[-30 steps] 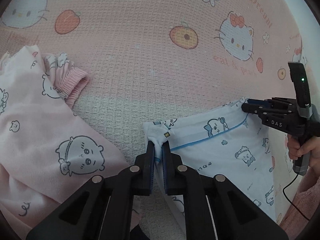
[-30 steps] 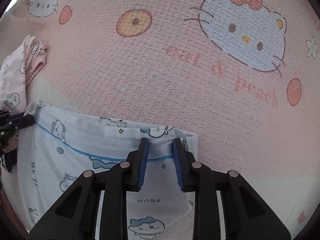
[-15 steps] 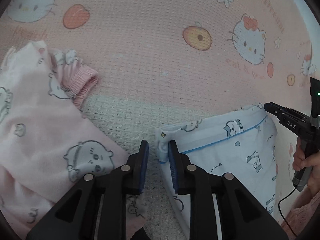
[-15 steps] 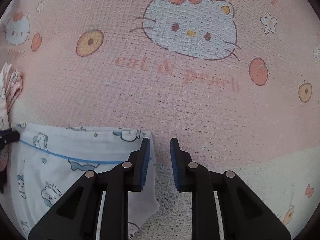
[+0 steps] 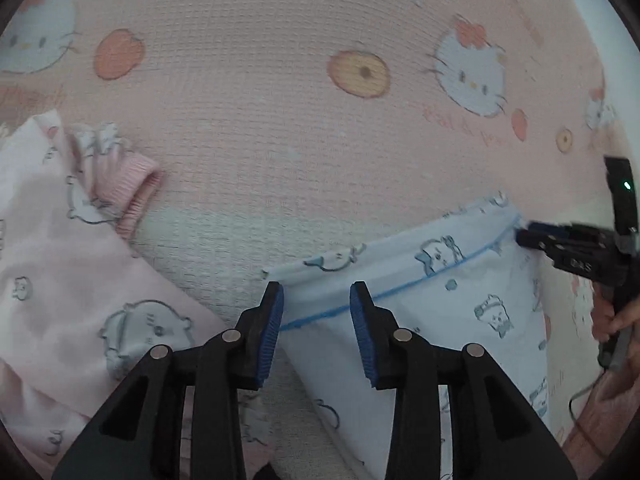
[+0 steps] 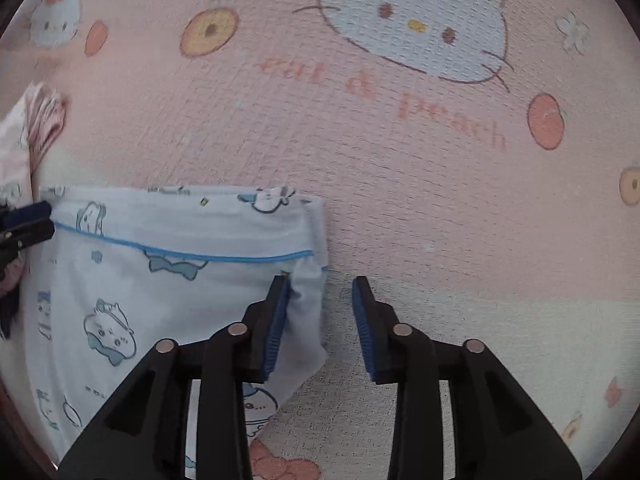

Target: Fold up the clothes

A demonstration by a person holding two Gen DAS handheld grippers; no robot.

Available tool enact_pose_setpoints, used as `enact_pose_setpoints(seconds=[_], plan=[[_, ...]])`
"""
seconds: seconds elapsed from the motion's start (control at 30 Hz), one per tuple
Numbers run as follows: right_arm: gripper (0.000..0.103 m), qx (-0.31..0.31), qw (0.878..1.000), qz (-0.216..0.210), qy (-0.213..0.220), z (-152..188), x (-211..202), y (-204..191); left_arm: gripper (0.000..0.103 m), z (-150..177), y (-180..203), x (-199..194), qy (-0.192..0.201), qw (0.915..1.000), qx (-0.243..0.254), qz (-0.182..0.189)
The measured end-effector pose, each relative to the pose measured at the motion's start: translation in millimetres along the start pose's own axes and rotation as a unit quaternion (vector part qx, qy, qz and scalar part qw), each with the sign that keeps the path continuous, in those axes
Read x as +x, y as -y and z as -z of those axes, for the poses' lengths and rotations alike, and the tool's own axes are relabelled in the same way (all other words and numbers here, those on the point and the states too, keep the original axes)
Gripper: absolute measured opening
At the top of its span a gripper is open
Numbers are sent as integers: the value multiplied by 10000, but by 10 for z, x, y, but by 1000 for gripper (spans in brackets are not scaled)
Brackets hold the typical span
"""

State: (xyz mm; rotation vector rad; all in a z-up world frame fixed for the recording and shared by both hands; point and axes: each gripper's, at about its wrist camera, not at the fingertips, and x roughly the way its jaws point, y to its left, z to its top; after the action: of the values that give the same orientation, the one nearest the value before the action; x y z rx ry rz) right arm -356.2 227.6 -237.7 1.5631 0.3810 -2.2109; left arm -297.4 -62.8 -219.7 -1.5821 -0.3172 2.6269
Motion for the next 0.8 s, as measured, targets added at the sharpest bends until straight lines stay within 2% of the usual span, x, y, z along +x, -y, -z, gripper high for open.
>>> enact_pose_setpoints(seconds=[0.07, 0.23, 0.37, 0.5, 0.57, 0.7, 0.8], plan=[[35, 459, 9988, -143, 72, 90, -169, 124, 38, -21, -149, -96, 107, 9994, -318, -111], [38, 724, 9957, -541, -199, 712, -522, 128, 38, 294, -69, -172, -541, 9941, -857, 387], [38, 1351, 9828, -1162, -481, 1387, -699, 101, 38, 811, 158, -294, -1229, 9801, -1363, 755], [38, 1616, 9735, -1445, -725, 1912, -725, -98, 41, 1338, 278, -573, -1257, 9737, -1725, 800], [38, 1581, 9717, -1552, -819, 2101, -725, -231, 43, 1646, 292, -658, -1345, 9673, -1912, 984], [39, 1619, 9698, -1700, -657, 2395, -929, -281, 47, 2242, 331, -824, -1510, 9532, -2258, 1328], [39, 1793, 9624, -1940, -632, 2496, -922, -262, 50, 2476, 454, -877, -1562, 9493, -2297, 1469]])
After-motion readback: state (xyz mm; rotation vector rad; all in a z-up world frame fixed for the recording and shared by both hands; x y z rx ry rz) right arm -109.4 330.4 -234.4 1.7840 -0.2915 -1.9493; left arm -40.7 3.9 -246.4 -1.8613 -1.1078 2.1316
